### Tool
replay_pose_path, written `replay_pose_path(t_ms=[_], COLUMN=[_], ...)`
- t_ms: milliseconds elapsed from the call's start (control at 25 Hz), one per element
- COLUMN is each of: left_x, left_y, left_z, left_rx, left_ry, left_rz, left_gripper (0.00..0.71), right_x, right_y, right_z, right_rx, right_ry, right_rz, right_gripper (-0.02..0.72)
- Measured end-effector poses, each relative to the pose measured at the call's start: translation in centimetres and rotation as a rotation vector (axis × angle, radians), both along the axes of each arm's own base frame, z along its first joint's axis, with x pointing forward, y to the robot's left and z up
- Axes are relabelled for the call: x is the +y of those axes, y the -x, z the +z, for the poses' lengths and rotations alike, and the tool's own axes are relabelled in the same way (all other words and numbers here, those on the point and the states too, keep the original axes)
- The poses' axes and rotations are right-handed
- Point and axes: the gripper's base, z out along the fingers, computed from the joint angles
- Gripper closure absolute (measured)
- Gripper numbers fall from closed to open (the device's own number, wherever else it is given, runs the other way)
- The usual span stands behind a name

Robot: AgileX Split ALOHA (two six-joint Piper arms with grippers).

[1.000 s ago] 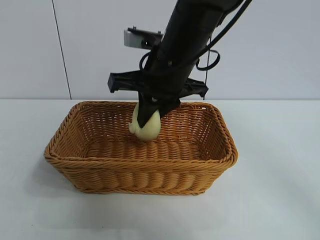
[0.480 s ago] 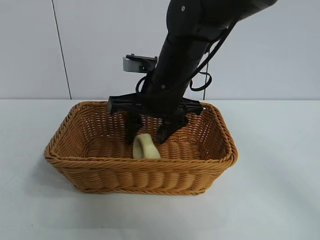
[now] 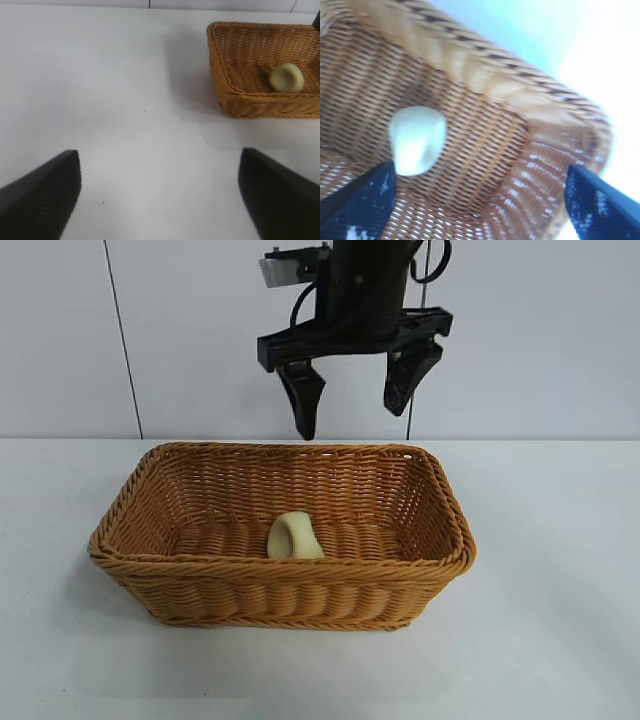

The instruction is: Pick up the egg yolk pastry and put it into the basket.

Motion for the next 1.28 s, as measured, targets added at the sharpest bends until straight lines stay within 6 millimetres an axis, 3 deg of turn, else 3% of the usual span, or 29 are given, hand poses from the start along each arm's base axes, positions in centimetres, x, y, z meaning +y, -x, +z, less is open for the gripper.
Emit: replay_pose_path(t_ms=[280, 480, 640, 760, 880, 1080, 1280], left_x=[0.0, 0.0, 0.0, 0.0, 0.0, 0.0, 0.0], left_y=[0.0, 0.0, 0.0, 0.0, 0.0, 0.0, 0.0], left_z=[0.0, 0.0, 0.0, 0.0, 0.0, 0.0, 0.0], left_rx=[0.000, 0.000, 0.000, 0.000, 0.000, 0.000, 0.000], left_ry=[0.000, 0.000, 0.000, 0.000, 0.000, 0.000, 0.000], left_rz=[0.000, 0.000, 0.000, 0.000, 0.000, 0.000, 0.000], left_gripper=[0.047, 0.047, 0.047, 0.047, 0.047, 0.047, 0.047], right_x=[-6.9, -14.3, -19.6, -22.1, -23.0, -22.7, -22.6], right_y=[-3.2, -5.2, -5.9, -6.0, -6.0, -5.8, -3.1], right_z=[0.1, 0.1, 0.1, 0.1, 0.1, -0.1, -0.2], right_rx=[0.004, 0.007, 0.024, 0.031, 0.031, 0.044, 0.101], right_ry=[-0.005, -0.010, -0.060, -0.087, -0.089, -0.096, -0.077], right_rz=[-0.161, -0.320, -0.415, -0.468, -0.478, -0.464, -0.442], right_gripper=[0.071, 0.071, 0.071, 0.071, 0.071, 0.071, 0.071])
